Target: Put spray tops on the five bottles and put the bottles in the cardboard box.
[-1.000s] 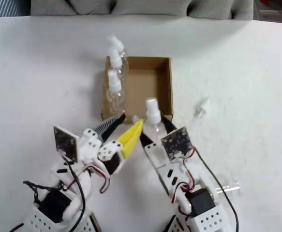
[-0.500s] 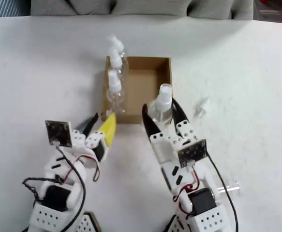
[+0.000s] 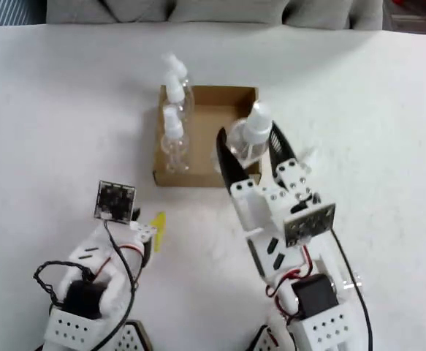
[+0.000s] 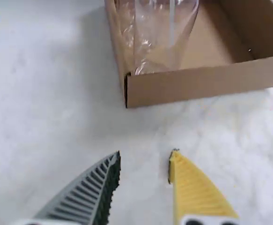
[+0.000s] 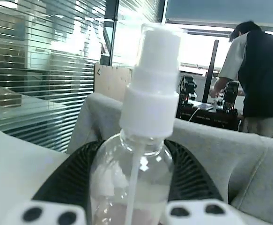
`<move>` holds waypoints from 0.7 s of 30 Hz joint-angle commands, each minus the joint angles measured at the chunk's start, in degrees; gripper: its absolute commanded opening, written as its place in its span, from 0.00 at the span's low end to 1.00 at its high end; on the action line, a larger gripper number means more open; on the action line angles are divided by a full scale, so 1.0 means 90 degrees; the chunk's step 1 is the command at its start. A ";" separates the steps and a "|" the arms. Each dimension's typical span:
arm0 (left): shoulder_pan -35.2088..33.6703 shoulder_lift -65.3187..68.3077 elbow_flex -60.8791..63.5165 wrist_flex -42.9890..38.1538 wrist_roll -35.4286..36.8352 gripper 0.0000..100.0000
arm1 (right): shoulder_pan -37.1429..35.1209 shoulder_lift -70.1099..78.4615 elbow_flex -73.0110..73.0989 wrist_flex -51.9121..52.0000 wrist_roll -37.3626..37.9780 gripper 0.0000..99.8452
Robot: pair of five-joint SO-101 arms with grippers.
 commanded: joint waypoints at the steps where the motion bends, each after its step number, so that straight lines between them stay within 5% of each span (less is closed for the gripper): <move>1: -0.0054 0.0005 -0.0010 0.0430 -0.0166 0.17 | 0.0044 0.1099 -0.0742 -0.0571 -0.0049 0.02; 6: -0.0063 0.0005 -0.0010 0.0508 -0.0527 0.16 | 0.0044 0.2545 -0.0840 -0.1665 0.0000 0.02; 10: -0.0190 0.0005 -0.0010 0.0469 -0.0635 0.02 | 0.0054 0.3717 -0.0869 -0.2652 0.0010 0.02; 21: -0.0435 0.0005 -0.0010 0.0430 -0.1231 0.02 | 0.0698 0.6647 -0.2110 -0.3873 0.0010 0.02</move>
